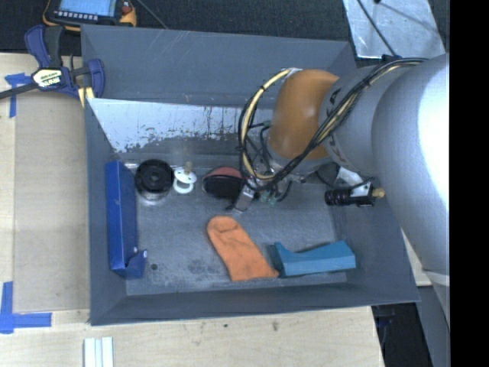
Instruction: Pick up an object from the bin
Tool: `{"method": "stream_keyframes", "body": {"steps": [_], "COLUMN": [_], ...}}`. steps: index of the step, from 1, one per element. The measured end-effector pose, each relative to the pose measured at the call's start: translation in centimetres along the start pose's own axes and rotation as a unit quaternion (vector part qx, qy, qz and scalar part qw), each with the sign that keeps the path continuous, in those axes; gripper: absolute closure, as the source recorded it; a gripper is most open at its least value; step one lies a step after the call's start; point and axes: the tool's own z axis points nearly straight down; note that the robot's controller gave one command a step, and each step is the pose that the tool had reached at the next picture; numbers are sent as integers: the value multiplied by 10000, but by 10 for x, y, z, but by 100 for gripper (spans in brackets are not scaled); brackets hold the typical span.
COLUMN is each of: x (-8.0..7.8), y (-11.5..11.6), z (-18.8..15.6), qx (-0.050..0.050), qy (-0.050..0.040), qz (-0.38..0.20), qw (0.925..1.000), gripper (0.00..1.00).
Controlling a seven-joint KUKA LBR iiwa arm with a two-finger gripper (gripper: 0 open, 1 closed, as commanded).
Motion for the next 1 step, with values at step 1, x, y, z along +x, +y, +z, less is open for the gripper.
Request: {"method": "stream_keyframes", "body": {"steps": [1], "x": [0], "y": [0], "z": [-1], "qx": [0], "qy": [-1], "qz": [-1], "qw": [10000], "gripper": [100]}}
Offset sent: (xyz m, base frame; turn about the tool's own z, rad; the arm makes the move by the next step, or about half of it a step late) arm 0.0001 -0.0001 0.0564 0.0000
